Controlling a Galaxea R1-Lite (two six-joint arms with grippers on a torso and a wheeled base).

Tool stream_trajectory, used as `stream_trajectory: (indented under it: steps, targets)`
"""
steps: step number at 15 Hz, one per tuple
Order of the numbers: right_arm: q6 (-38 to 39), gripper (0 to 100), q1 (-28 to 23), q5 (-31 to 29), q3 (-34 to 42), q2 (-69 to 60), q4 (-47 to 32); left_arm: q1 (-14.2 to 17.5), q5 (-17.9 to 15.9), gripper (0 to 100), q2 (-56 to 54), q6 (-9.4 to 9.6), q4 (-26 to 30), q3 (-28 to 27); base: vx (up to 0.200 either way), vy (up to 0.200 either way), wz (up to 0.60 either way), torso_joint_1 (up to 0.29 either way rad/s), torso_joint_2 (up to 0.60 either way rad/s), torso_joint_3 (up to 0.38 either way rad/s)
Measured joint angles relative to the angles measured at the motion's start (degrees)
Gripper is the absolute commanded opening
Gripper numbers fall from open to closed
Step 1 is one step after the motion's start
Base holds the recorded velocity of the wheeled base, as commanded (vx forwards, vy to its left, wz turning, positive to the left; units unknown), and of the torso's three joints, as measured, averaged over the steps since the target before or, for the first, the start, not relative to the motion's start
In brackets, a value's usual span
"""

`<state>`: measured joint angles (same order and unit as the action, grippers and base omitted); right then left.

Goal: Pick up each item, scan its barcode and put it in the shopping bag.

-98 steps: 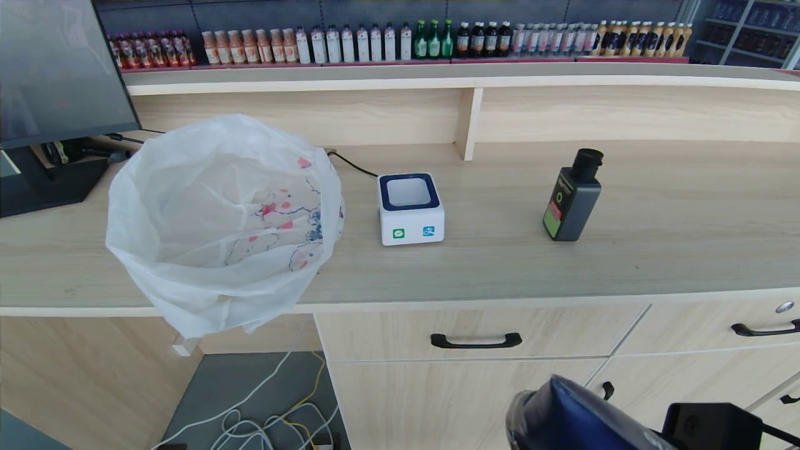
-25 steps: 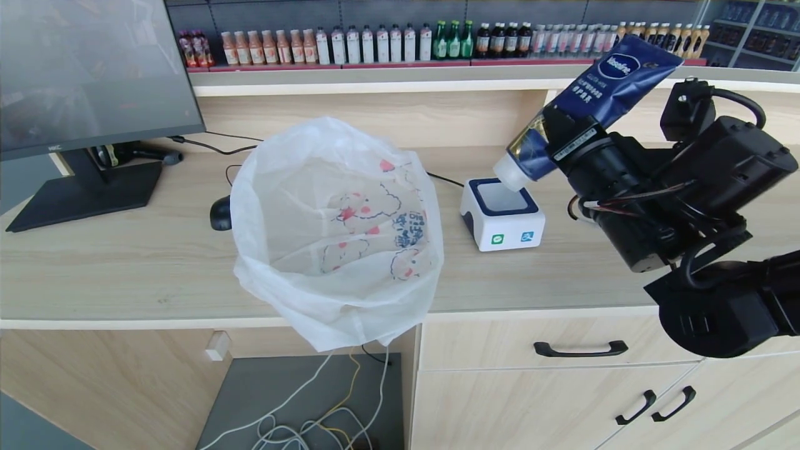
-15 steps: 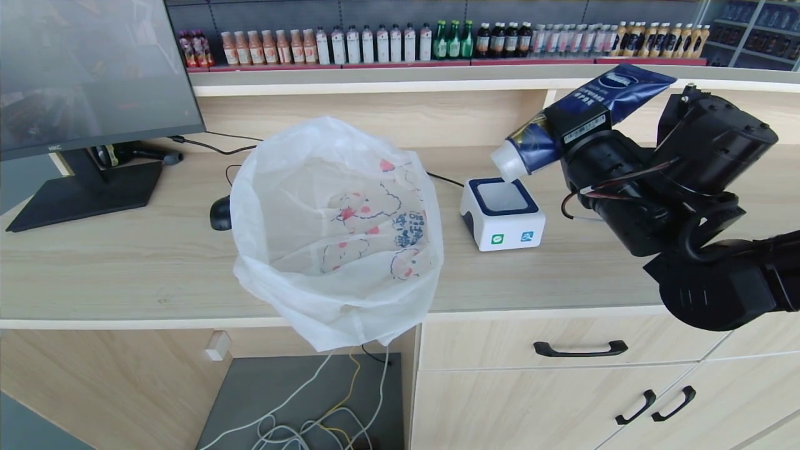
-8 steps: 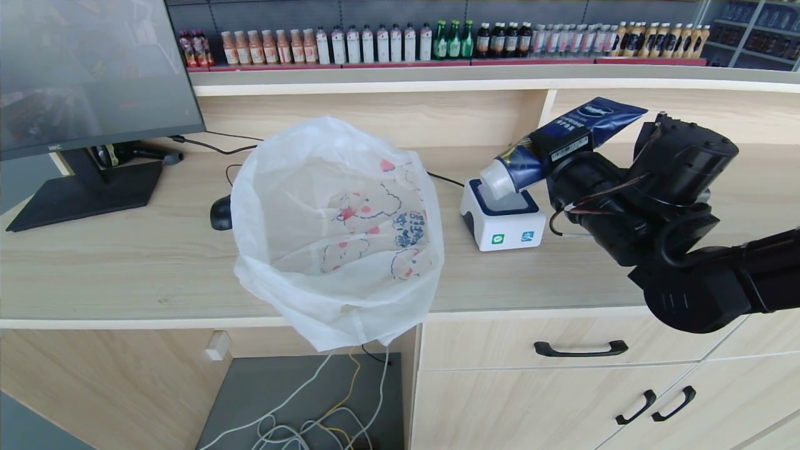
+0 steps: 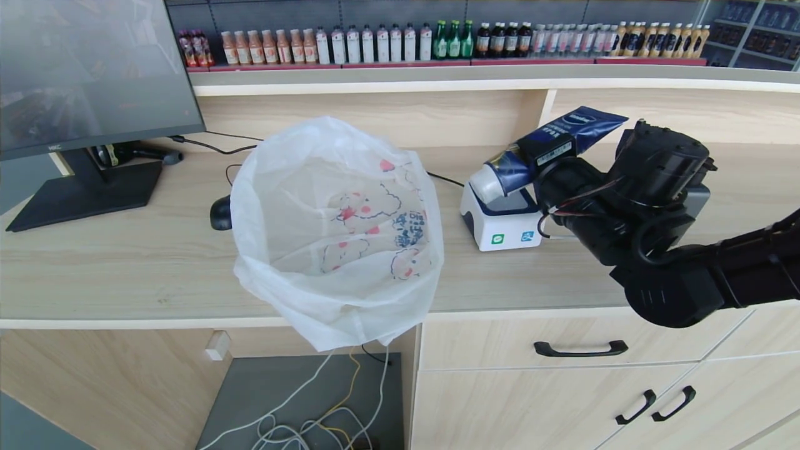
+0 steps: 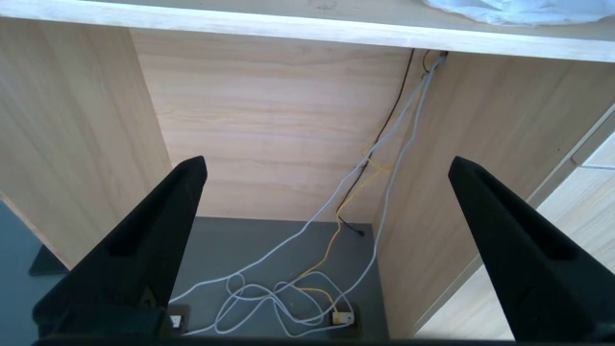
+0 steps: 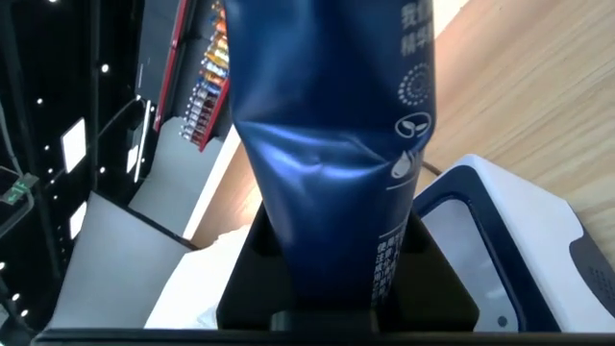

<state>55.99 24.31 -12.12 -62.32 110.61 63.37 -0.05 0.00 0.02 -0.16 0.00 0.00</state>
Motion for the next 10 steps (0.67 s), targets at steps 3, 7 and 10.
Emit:
stream_trajectory:
  steps: [3,7,10]
  targets:
    - [1.07,0,-1.24,-0.02,-1.05,1.39,-0.22,0.0,0.0,100,0.0,0.0,0.0,0.0,0.0,0.0,0.0,0.0,0.0,0.0]
    - [1.43,0,-1.24,0.0,-2.54,2.38,-0.17,0.0,0.0,100,0.0,0.0,0.0,0.0,0.0,0.0,0.0,0.0,0.0,0.0]
    - [1.49,0,-0.72,0.02,-3.63,2.6,-0.2,0.0,0.0,100,0.0,0.0,0.0,0.0,0.0,0.0,0.0,0.0,0.0,0.0]
